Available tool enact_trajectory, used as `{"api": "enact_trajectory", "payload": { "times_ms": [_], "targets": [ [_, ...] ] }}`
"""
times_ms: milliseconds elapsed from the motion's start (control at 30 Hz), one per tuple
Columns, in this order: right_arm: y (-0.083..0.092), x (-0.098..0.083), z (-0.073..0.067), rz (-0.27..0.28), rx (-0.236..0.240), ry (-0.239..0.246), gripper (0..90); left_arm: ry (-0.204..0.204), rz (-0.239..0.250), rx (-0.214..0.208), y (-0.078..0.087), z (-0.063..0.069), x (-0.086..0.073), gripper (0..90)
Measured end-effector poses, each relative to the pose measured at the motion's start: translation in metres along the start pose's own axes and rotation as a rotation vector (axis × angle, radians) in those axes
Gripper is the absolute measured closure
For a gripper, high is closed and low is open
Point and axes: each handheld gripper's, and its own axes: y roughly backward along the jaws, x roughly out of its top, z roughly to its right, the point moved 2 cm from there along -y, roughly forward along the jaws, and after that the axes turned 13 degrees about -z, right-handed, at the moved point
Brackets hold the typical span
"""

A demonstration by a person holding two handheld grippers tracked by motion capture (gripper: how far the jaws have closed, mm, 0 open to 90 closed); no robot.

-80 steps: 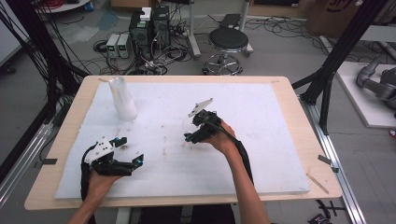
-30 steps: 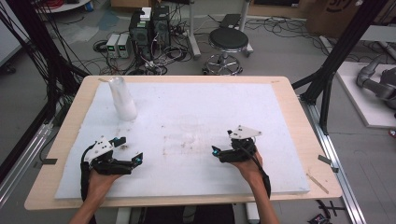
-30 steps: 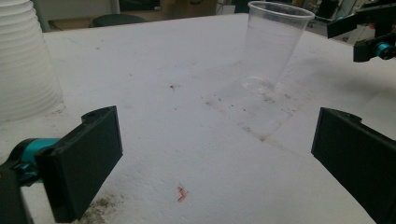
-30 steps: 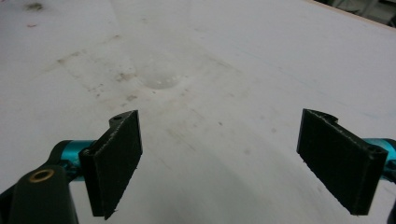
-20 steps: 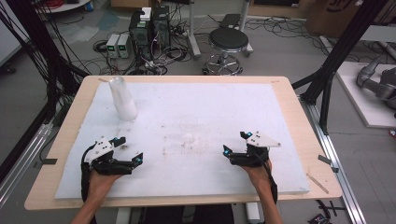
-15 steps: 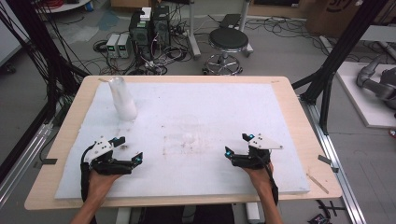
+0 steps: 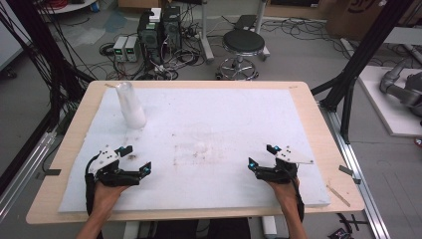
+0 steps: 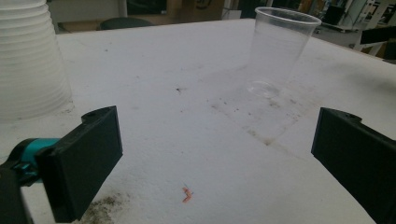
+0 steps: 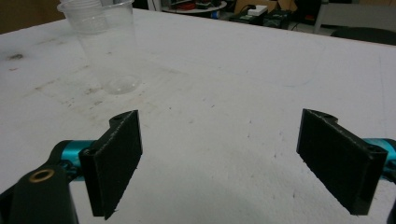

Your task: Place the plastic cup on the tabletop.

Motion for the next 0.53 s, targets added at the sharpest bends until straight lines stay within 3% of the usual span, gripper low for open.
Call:
{"api": "enact_trajectory", "payload": {
  "times_ms": [333,533],
  "targets": [
    [-0.0071,-0.0003,-0.0054,-0.020,-0.009,0.016,14.3,-0.029,0.007,-0.002,0.0007,0.0026,-0.0005,1.8],
    [-0.0059,-0.0015,-0.0059,-0.007,-0.021,0.007,14.3,-0.018,0.007,-0.001,0.0008,0.0015,-0.0006,1.8]
  ]
}}
